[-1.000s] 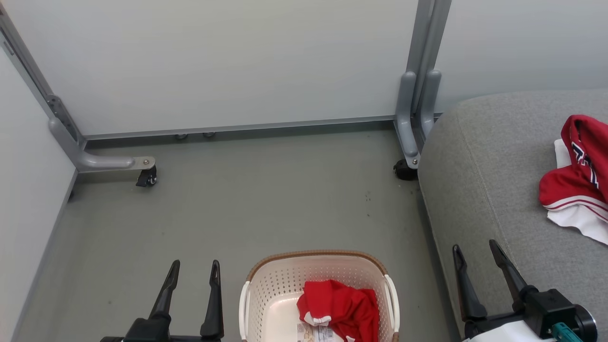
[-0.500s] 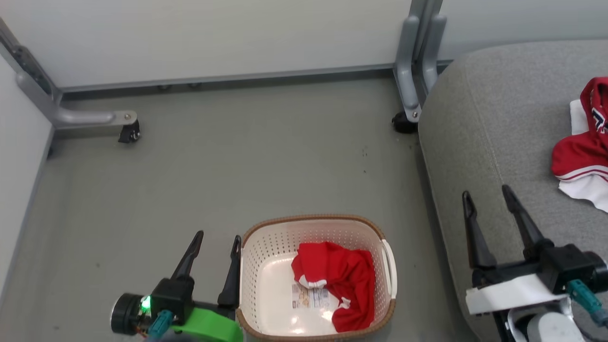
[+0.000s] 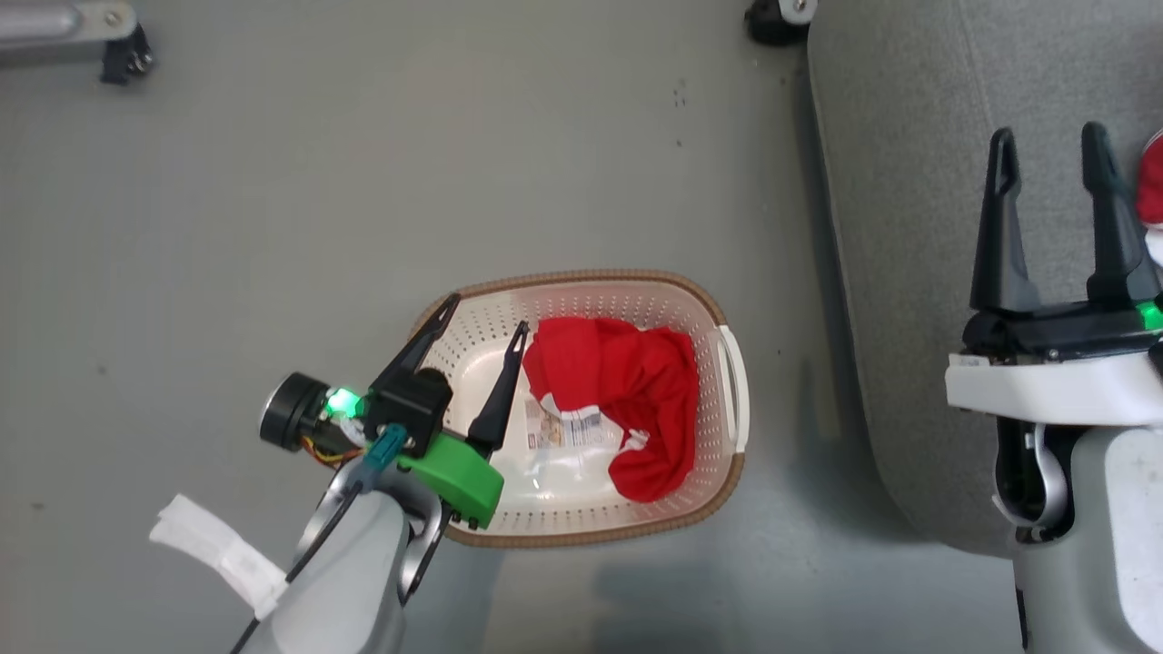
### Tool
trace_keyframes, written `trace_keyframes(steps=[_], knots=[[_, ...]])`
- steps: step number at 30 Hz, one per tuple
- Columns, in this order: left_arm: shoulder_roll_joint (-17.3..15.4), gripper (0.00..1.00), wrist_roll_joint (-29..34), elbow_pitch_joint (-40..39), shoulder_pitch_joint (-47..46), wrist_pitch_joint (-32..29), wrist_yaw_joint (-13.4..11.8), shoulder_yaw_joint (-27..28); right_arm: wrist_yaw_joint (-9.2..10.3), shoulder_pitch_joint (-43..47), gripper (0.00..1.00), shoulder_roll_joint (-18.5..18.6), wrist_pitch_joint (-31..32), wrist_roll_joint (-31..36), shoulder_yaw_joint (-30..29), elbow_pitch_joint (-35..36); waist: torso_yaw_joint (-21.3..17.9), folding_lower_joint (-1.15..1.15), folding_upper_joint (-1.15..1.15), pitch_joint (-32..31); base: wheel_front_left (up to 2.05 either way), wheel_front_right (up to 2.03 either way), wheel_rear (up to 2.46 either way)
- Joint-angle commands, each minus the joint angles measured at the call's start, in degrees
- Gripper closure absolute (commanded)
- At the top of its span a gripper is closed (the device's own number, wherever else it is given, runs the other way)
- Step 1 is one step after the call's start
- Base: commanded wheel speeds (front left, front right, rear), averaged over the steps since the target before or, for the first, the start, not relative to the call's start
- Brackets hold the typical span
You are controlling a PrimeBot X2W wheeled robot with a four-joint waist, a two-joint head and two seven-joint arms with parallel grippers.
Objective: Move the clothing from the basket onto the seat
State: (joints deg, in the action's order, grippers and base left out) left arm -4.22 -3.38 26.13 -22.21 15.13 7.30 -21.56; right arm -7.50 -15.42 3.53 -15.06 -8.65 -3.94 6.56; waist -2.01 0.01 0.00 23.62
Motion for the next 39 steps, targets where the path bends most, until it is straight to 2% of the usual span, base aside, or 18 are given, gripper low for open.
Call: trace_keyframes(steps=[1,10,15,21,26,34,39], knots=[[-0.5,0.00,-0.1,1.4,-3.0,0.0,0.2,-0.8,0.02,-2.0,0.00,-0.1,-0.2,-0.4,-0.3,0.4,-3.7,-0.01,0.00,11.5,0.00,0.00,0.00],[-1.4,0.00,-3.3,18.4,-16.7,0.0,0.2,-11.1,0.02,-8.0,0.00,0.0,-0.2,0.7,-1.6,2.0,-5.9,-0.01,0.00,21.4,0.00,0.00,0.00],[-1.3,0.00,-3.3,29.5,-24.5,-0.1,0.2,-18.8,0.02,-9.8,0.00,0.4,-0.2,1.8,-1.5,3.5,-7.2,-0.01,0.00,26.0,0.00,0.00,0.00],[-1.7,0.00,0.4,37.0,-32.5,-0.1,0.2,-27.7,0.02,-10.7,0.00,0.4,-0.2,3.1,-1.4,6.0,-8.5,-0.01,0.00,30.7,0.00,0.00,0.00],[-2.0,0.00,3.9,41.5,-36.0,-0.1,-0.4,-31.5,0.02,-10.9,0.00,-0.1,-0.2,3.1,-1.6,7.6,-9.5,-0.01,0.00,32.9,0.00,0.00,0.00],[-2.1,0.00,7.7,43.2,-38.5,0.0,-5.9,-35.3,0.02,-11.2,0.00,-0.4,-0.2,3.4,-1.1,8.3,-10.5,-0.01,0.00,34.6,0.00,0.00,0.00],[-2.1,0.00,8.4,43.4,-39.7,0.0,-12.0,-35.5,0.02,-11.5,0.00,-0.5,-0.2,3.4,-0.5,8.3,-10.9,-0.01,0.00,35.3,0.00,0.00,0.00]])
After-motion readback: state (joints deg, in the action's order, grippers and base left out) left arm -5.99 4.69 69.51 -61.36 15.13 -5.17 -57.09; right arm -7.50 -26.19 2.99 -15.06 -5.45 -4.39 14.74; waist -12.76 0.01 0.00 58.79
